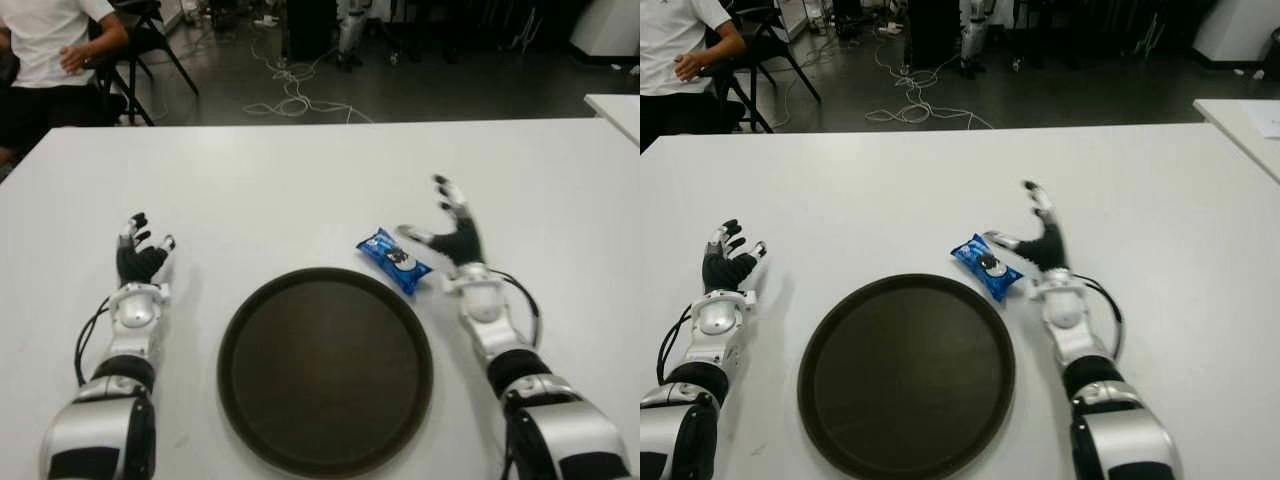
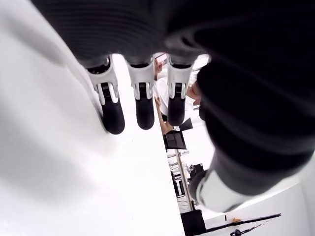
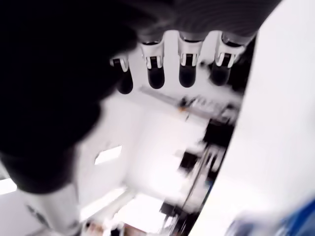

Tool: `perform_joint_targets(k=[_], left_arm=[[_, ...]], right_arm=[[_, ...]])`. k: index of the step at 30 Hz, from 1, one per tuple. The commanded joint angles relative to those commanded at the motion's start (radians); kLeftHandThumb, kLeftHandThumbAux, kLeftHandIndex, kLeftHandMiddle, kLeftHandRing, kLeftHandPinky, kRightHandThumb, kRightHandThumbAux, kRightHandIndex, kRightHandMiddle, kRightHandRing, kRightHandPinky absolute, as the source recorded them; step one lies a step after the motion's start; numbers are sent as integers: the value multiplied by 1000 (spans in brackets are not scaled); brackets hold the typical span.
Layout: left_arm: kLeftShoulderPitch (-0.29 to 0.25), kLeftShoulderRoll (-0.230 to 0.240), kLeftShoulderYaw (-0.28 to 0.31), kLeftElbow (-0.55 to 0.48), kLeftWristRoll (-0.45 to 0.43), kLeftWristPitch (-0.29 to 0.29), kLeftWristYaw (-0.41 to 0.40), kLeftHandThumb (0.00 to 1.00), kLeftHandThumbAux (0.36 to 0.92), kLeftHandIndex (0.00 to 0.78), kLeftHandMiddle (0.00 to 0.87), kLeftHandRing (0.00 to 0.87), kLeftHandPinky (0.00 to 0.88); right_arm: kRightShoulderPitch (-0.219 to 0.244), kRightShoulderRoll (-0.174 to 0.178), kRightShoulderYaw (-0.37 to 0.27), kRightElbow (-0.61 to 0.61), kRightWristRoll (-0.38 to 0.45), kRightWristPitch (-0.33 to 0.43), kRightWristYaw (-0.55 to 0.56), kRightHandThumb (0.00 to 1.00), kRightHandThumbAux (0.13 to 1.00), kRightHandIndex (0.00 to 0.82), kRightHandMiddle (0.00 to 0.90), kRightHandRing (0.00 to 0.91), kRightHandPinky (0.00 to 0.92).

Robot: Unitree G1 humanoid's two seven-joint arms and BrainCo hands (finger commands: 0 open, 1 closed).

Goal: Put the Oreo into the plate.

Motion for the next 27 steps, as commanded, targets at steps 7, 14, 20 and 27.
perform_joint_targets(k=[7,14,20,27], left_arm=[[-2,-7,0,-2,-2,-4,2,79,841,156,136,93,65],[-5,-8,-5,1,4,9,14,42,851,142,133,89,57],[-5,-7,-12,4,10,10,20,36,842,137,136,100,66],[-4,-11,-10,5,6,3,23,63,835,155,156,125,95]], right_arm=[[23,-29,63,-54,-73,50,9,0,794,2,0,0,0],[37,-31,99,-89,-130,99,-28,0,722,8,3,0,0],[29,-29,126,-77,-171,137,-75,0,642,9,15,20,6],[23,-32,147,-83,-185,186,-82,0,611,2,11,33,31]])
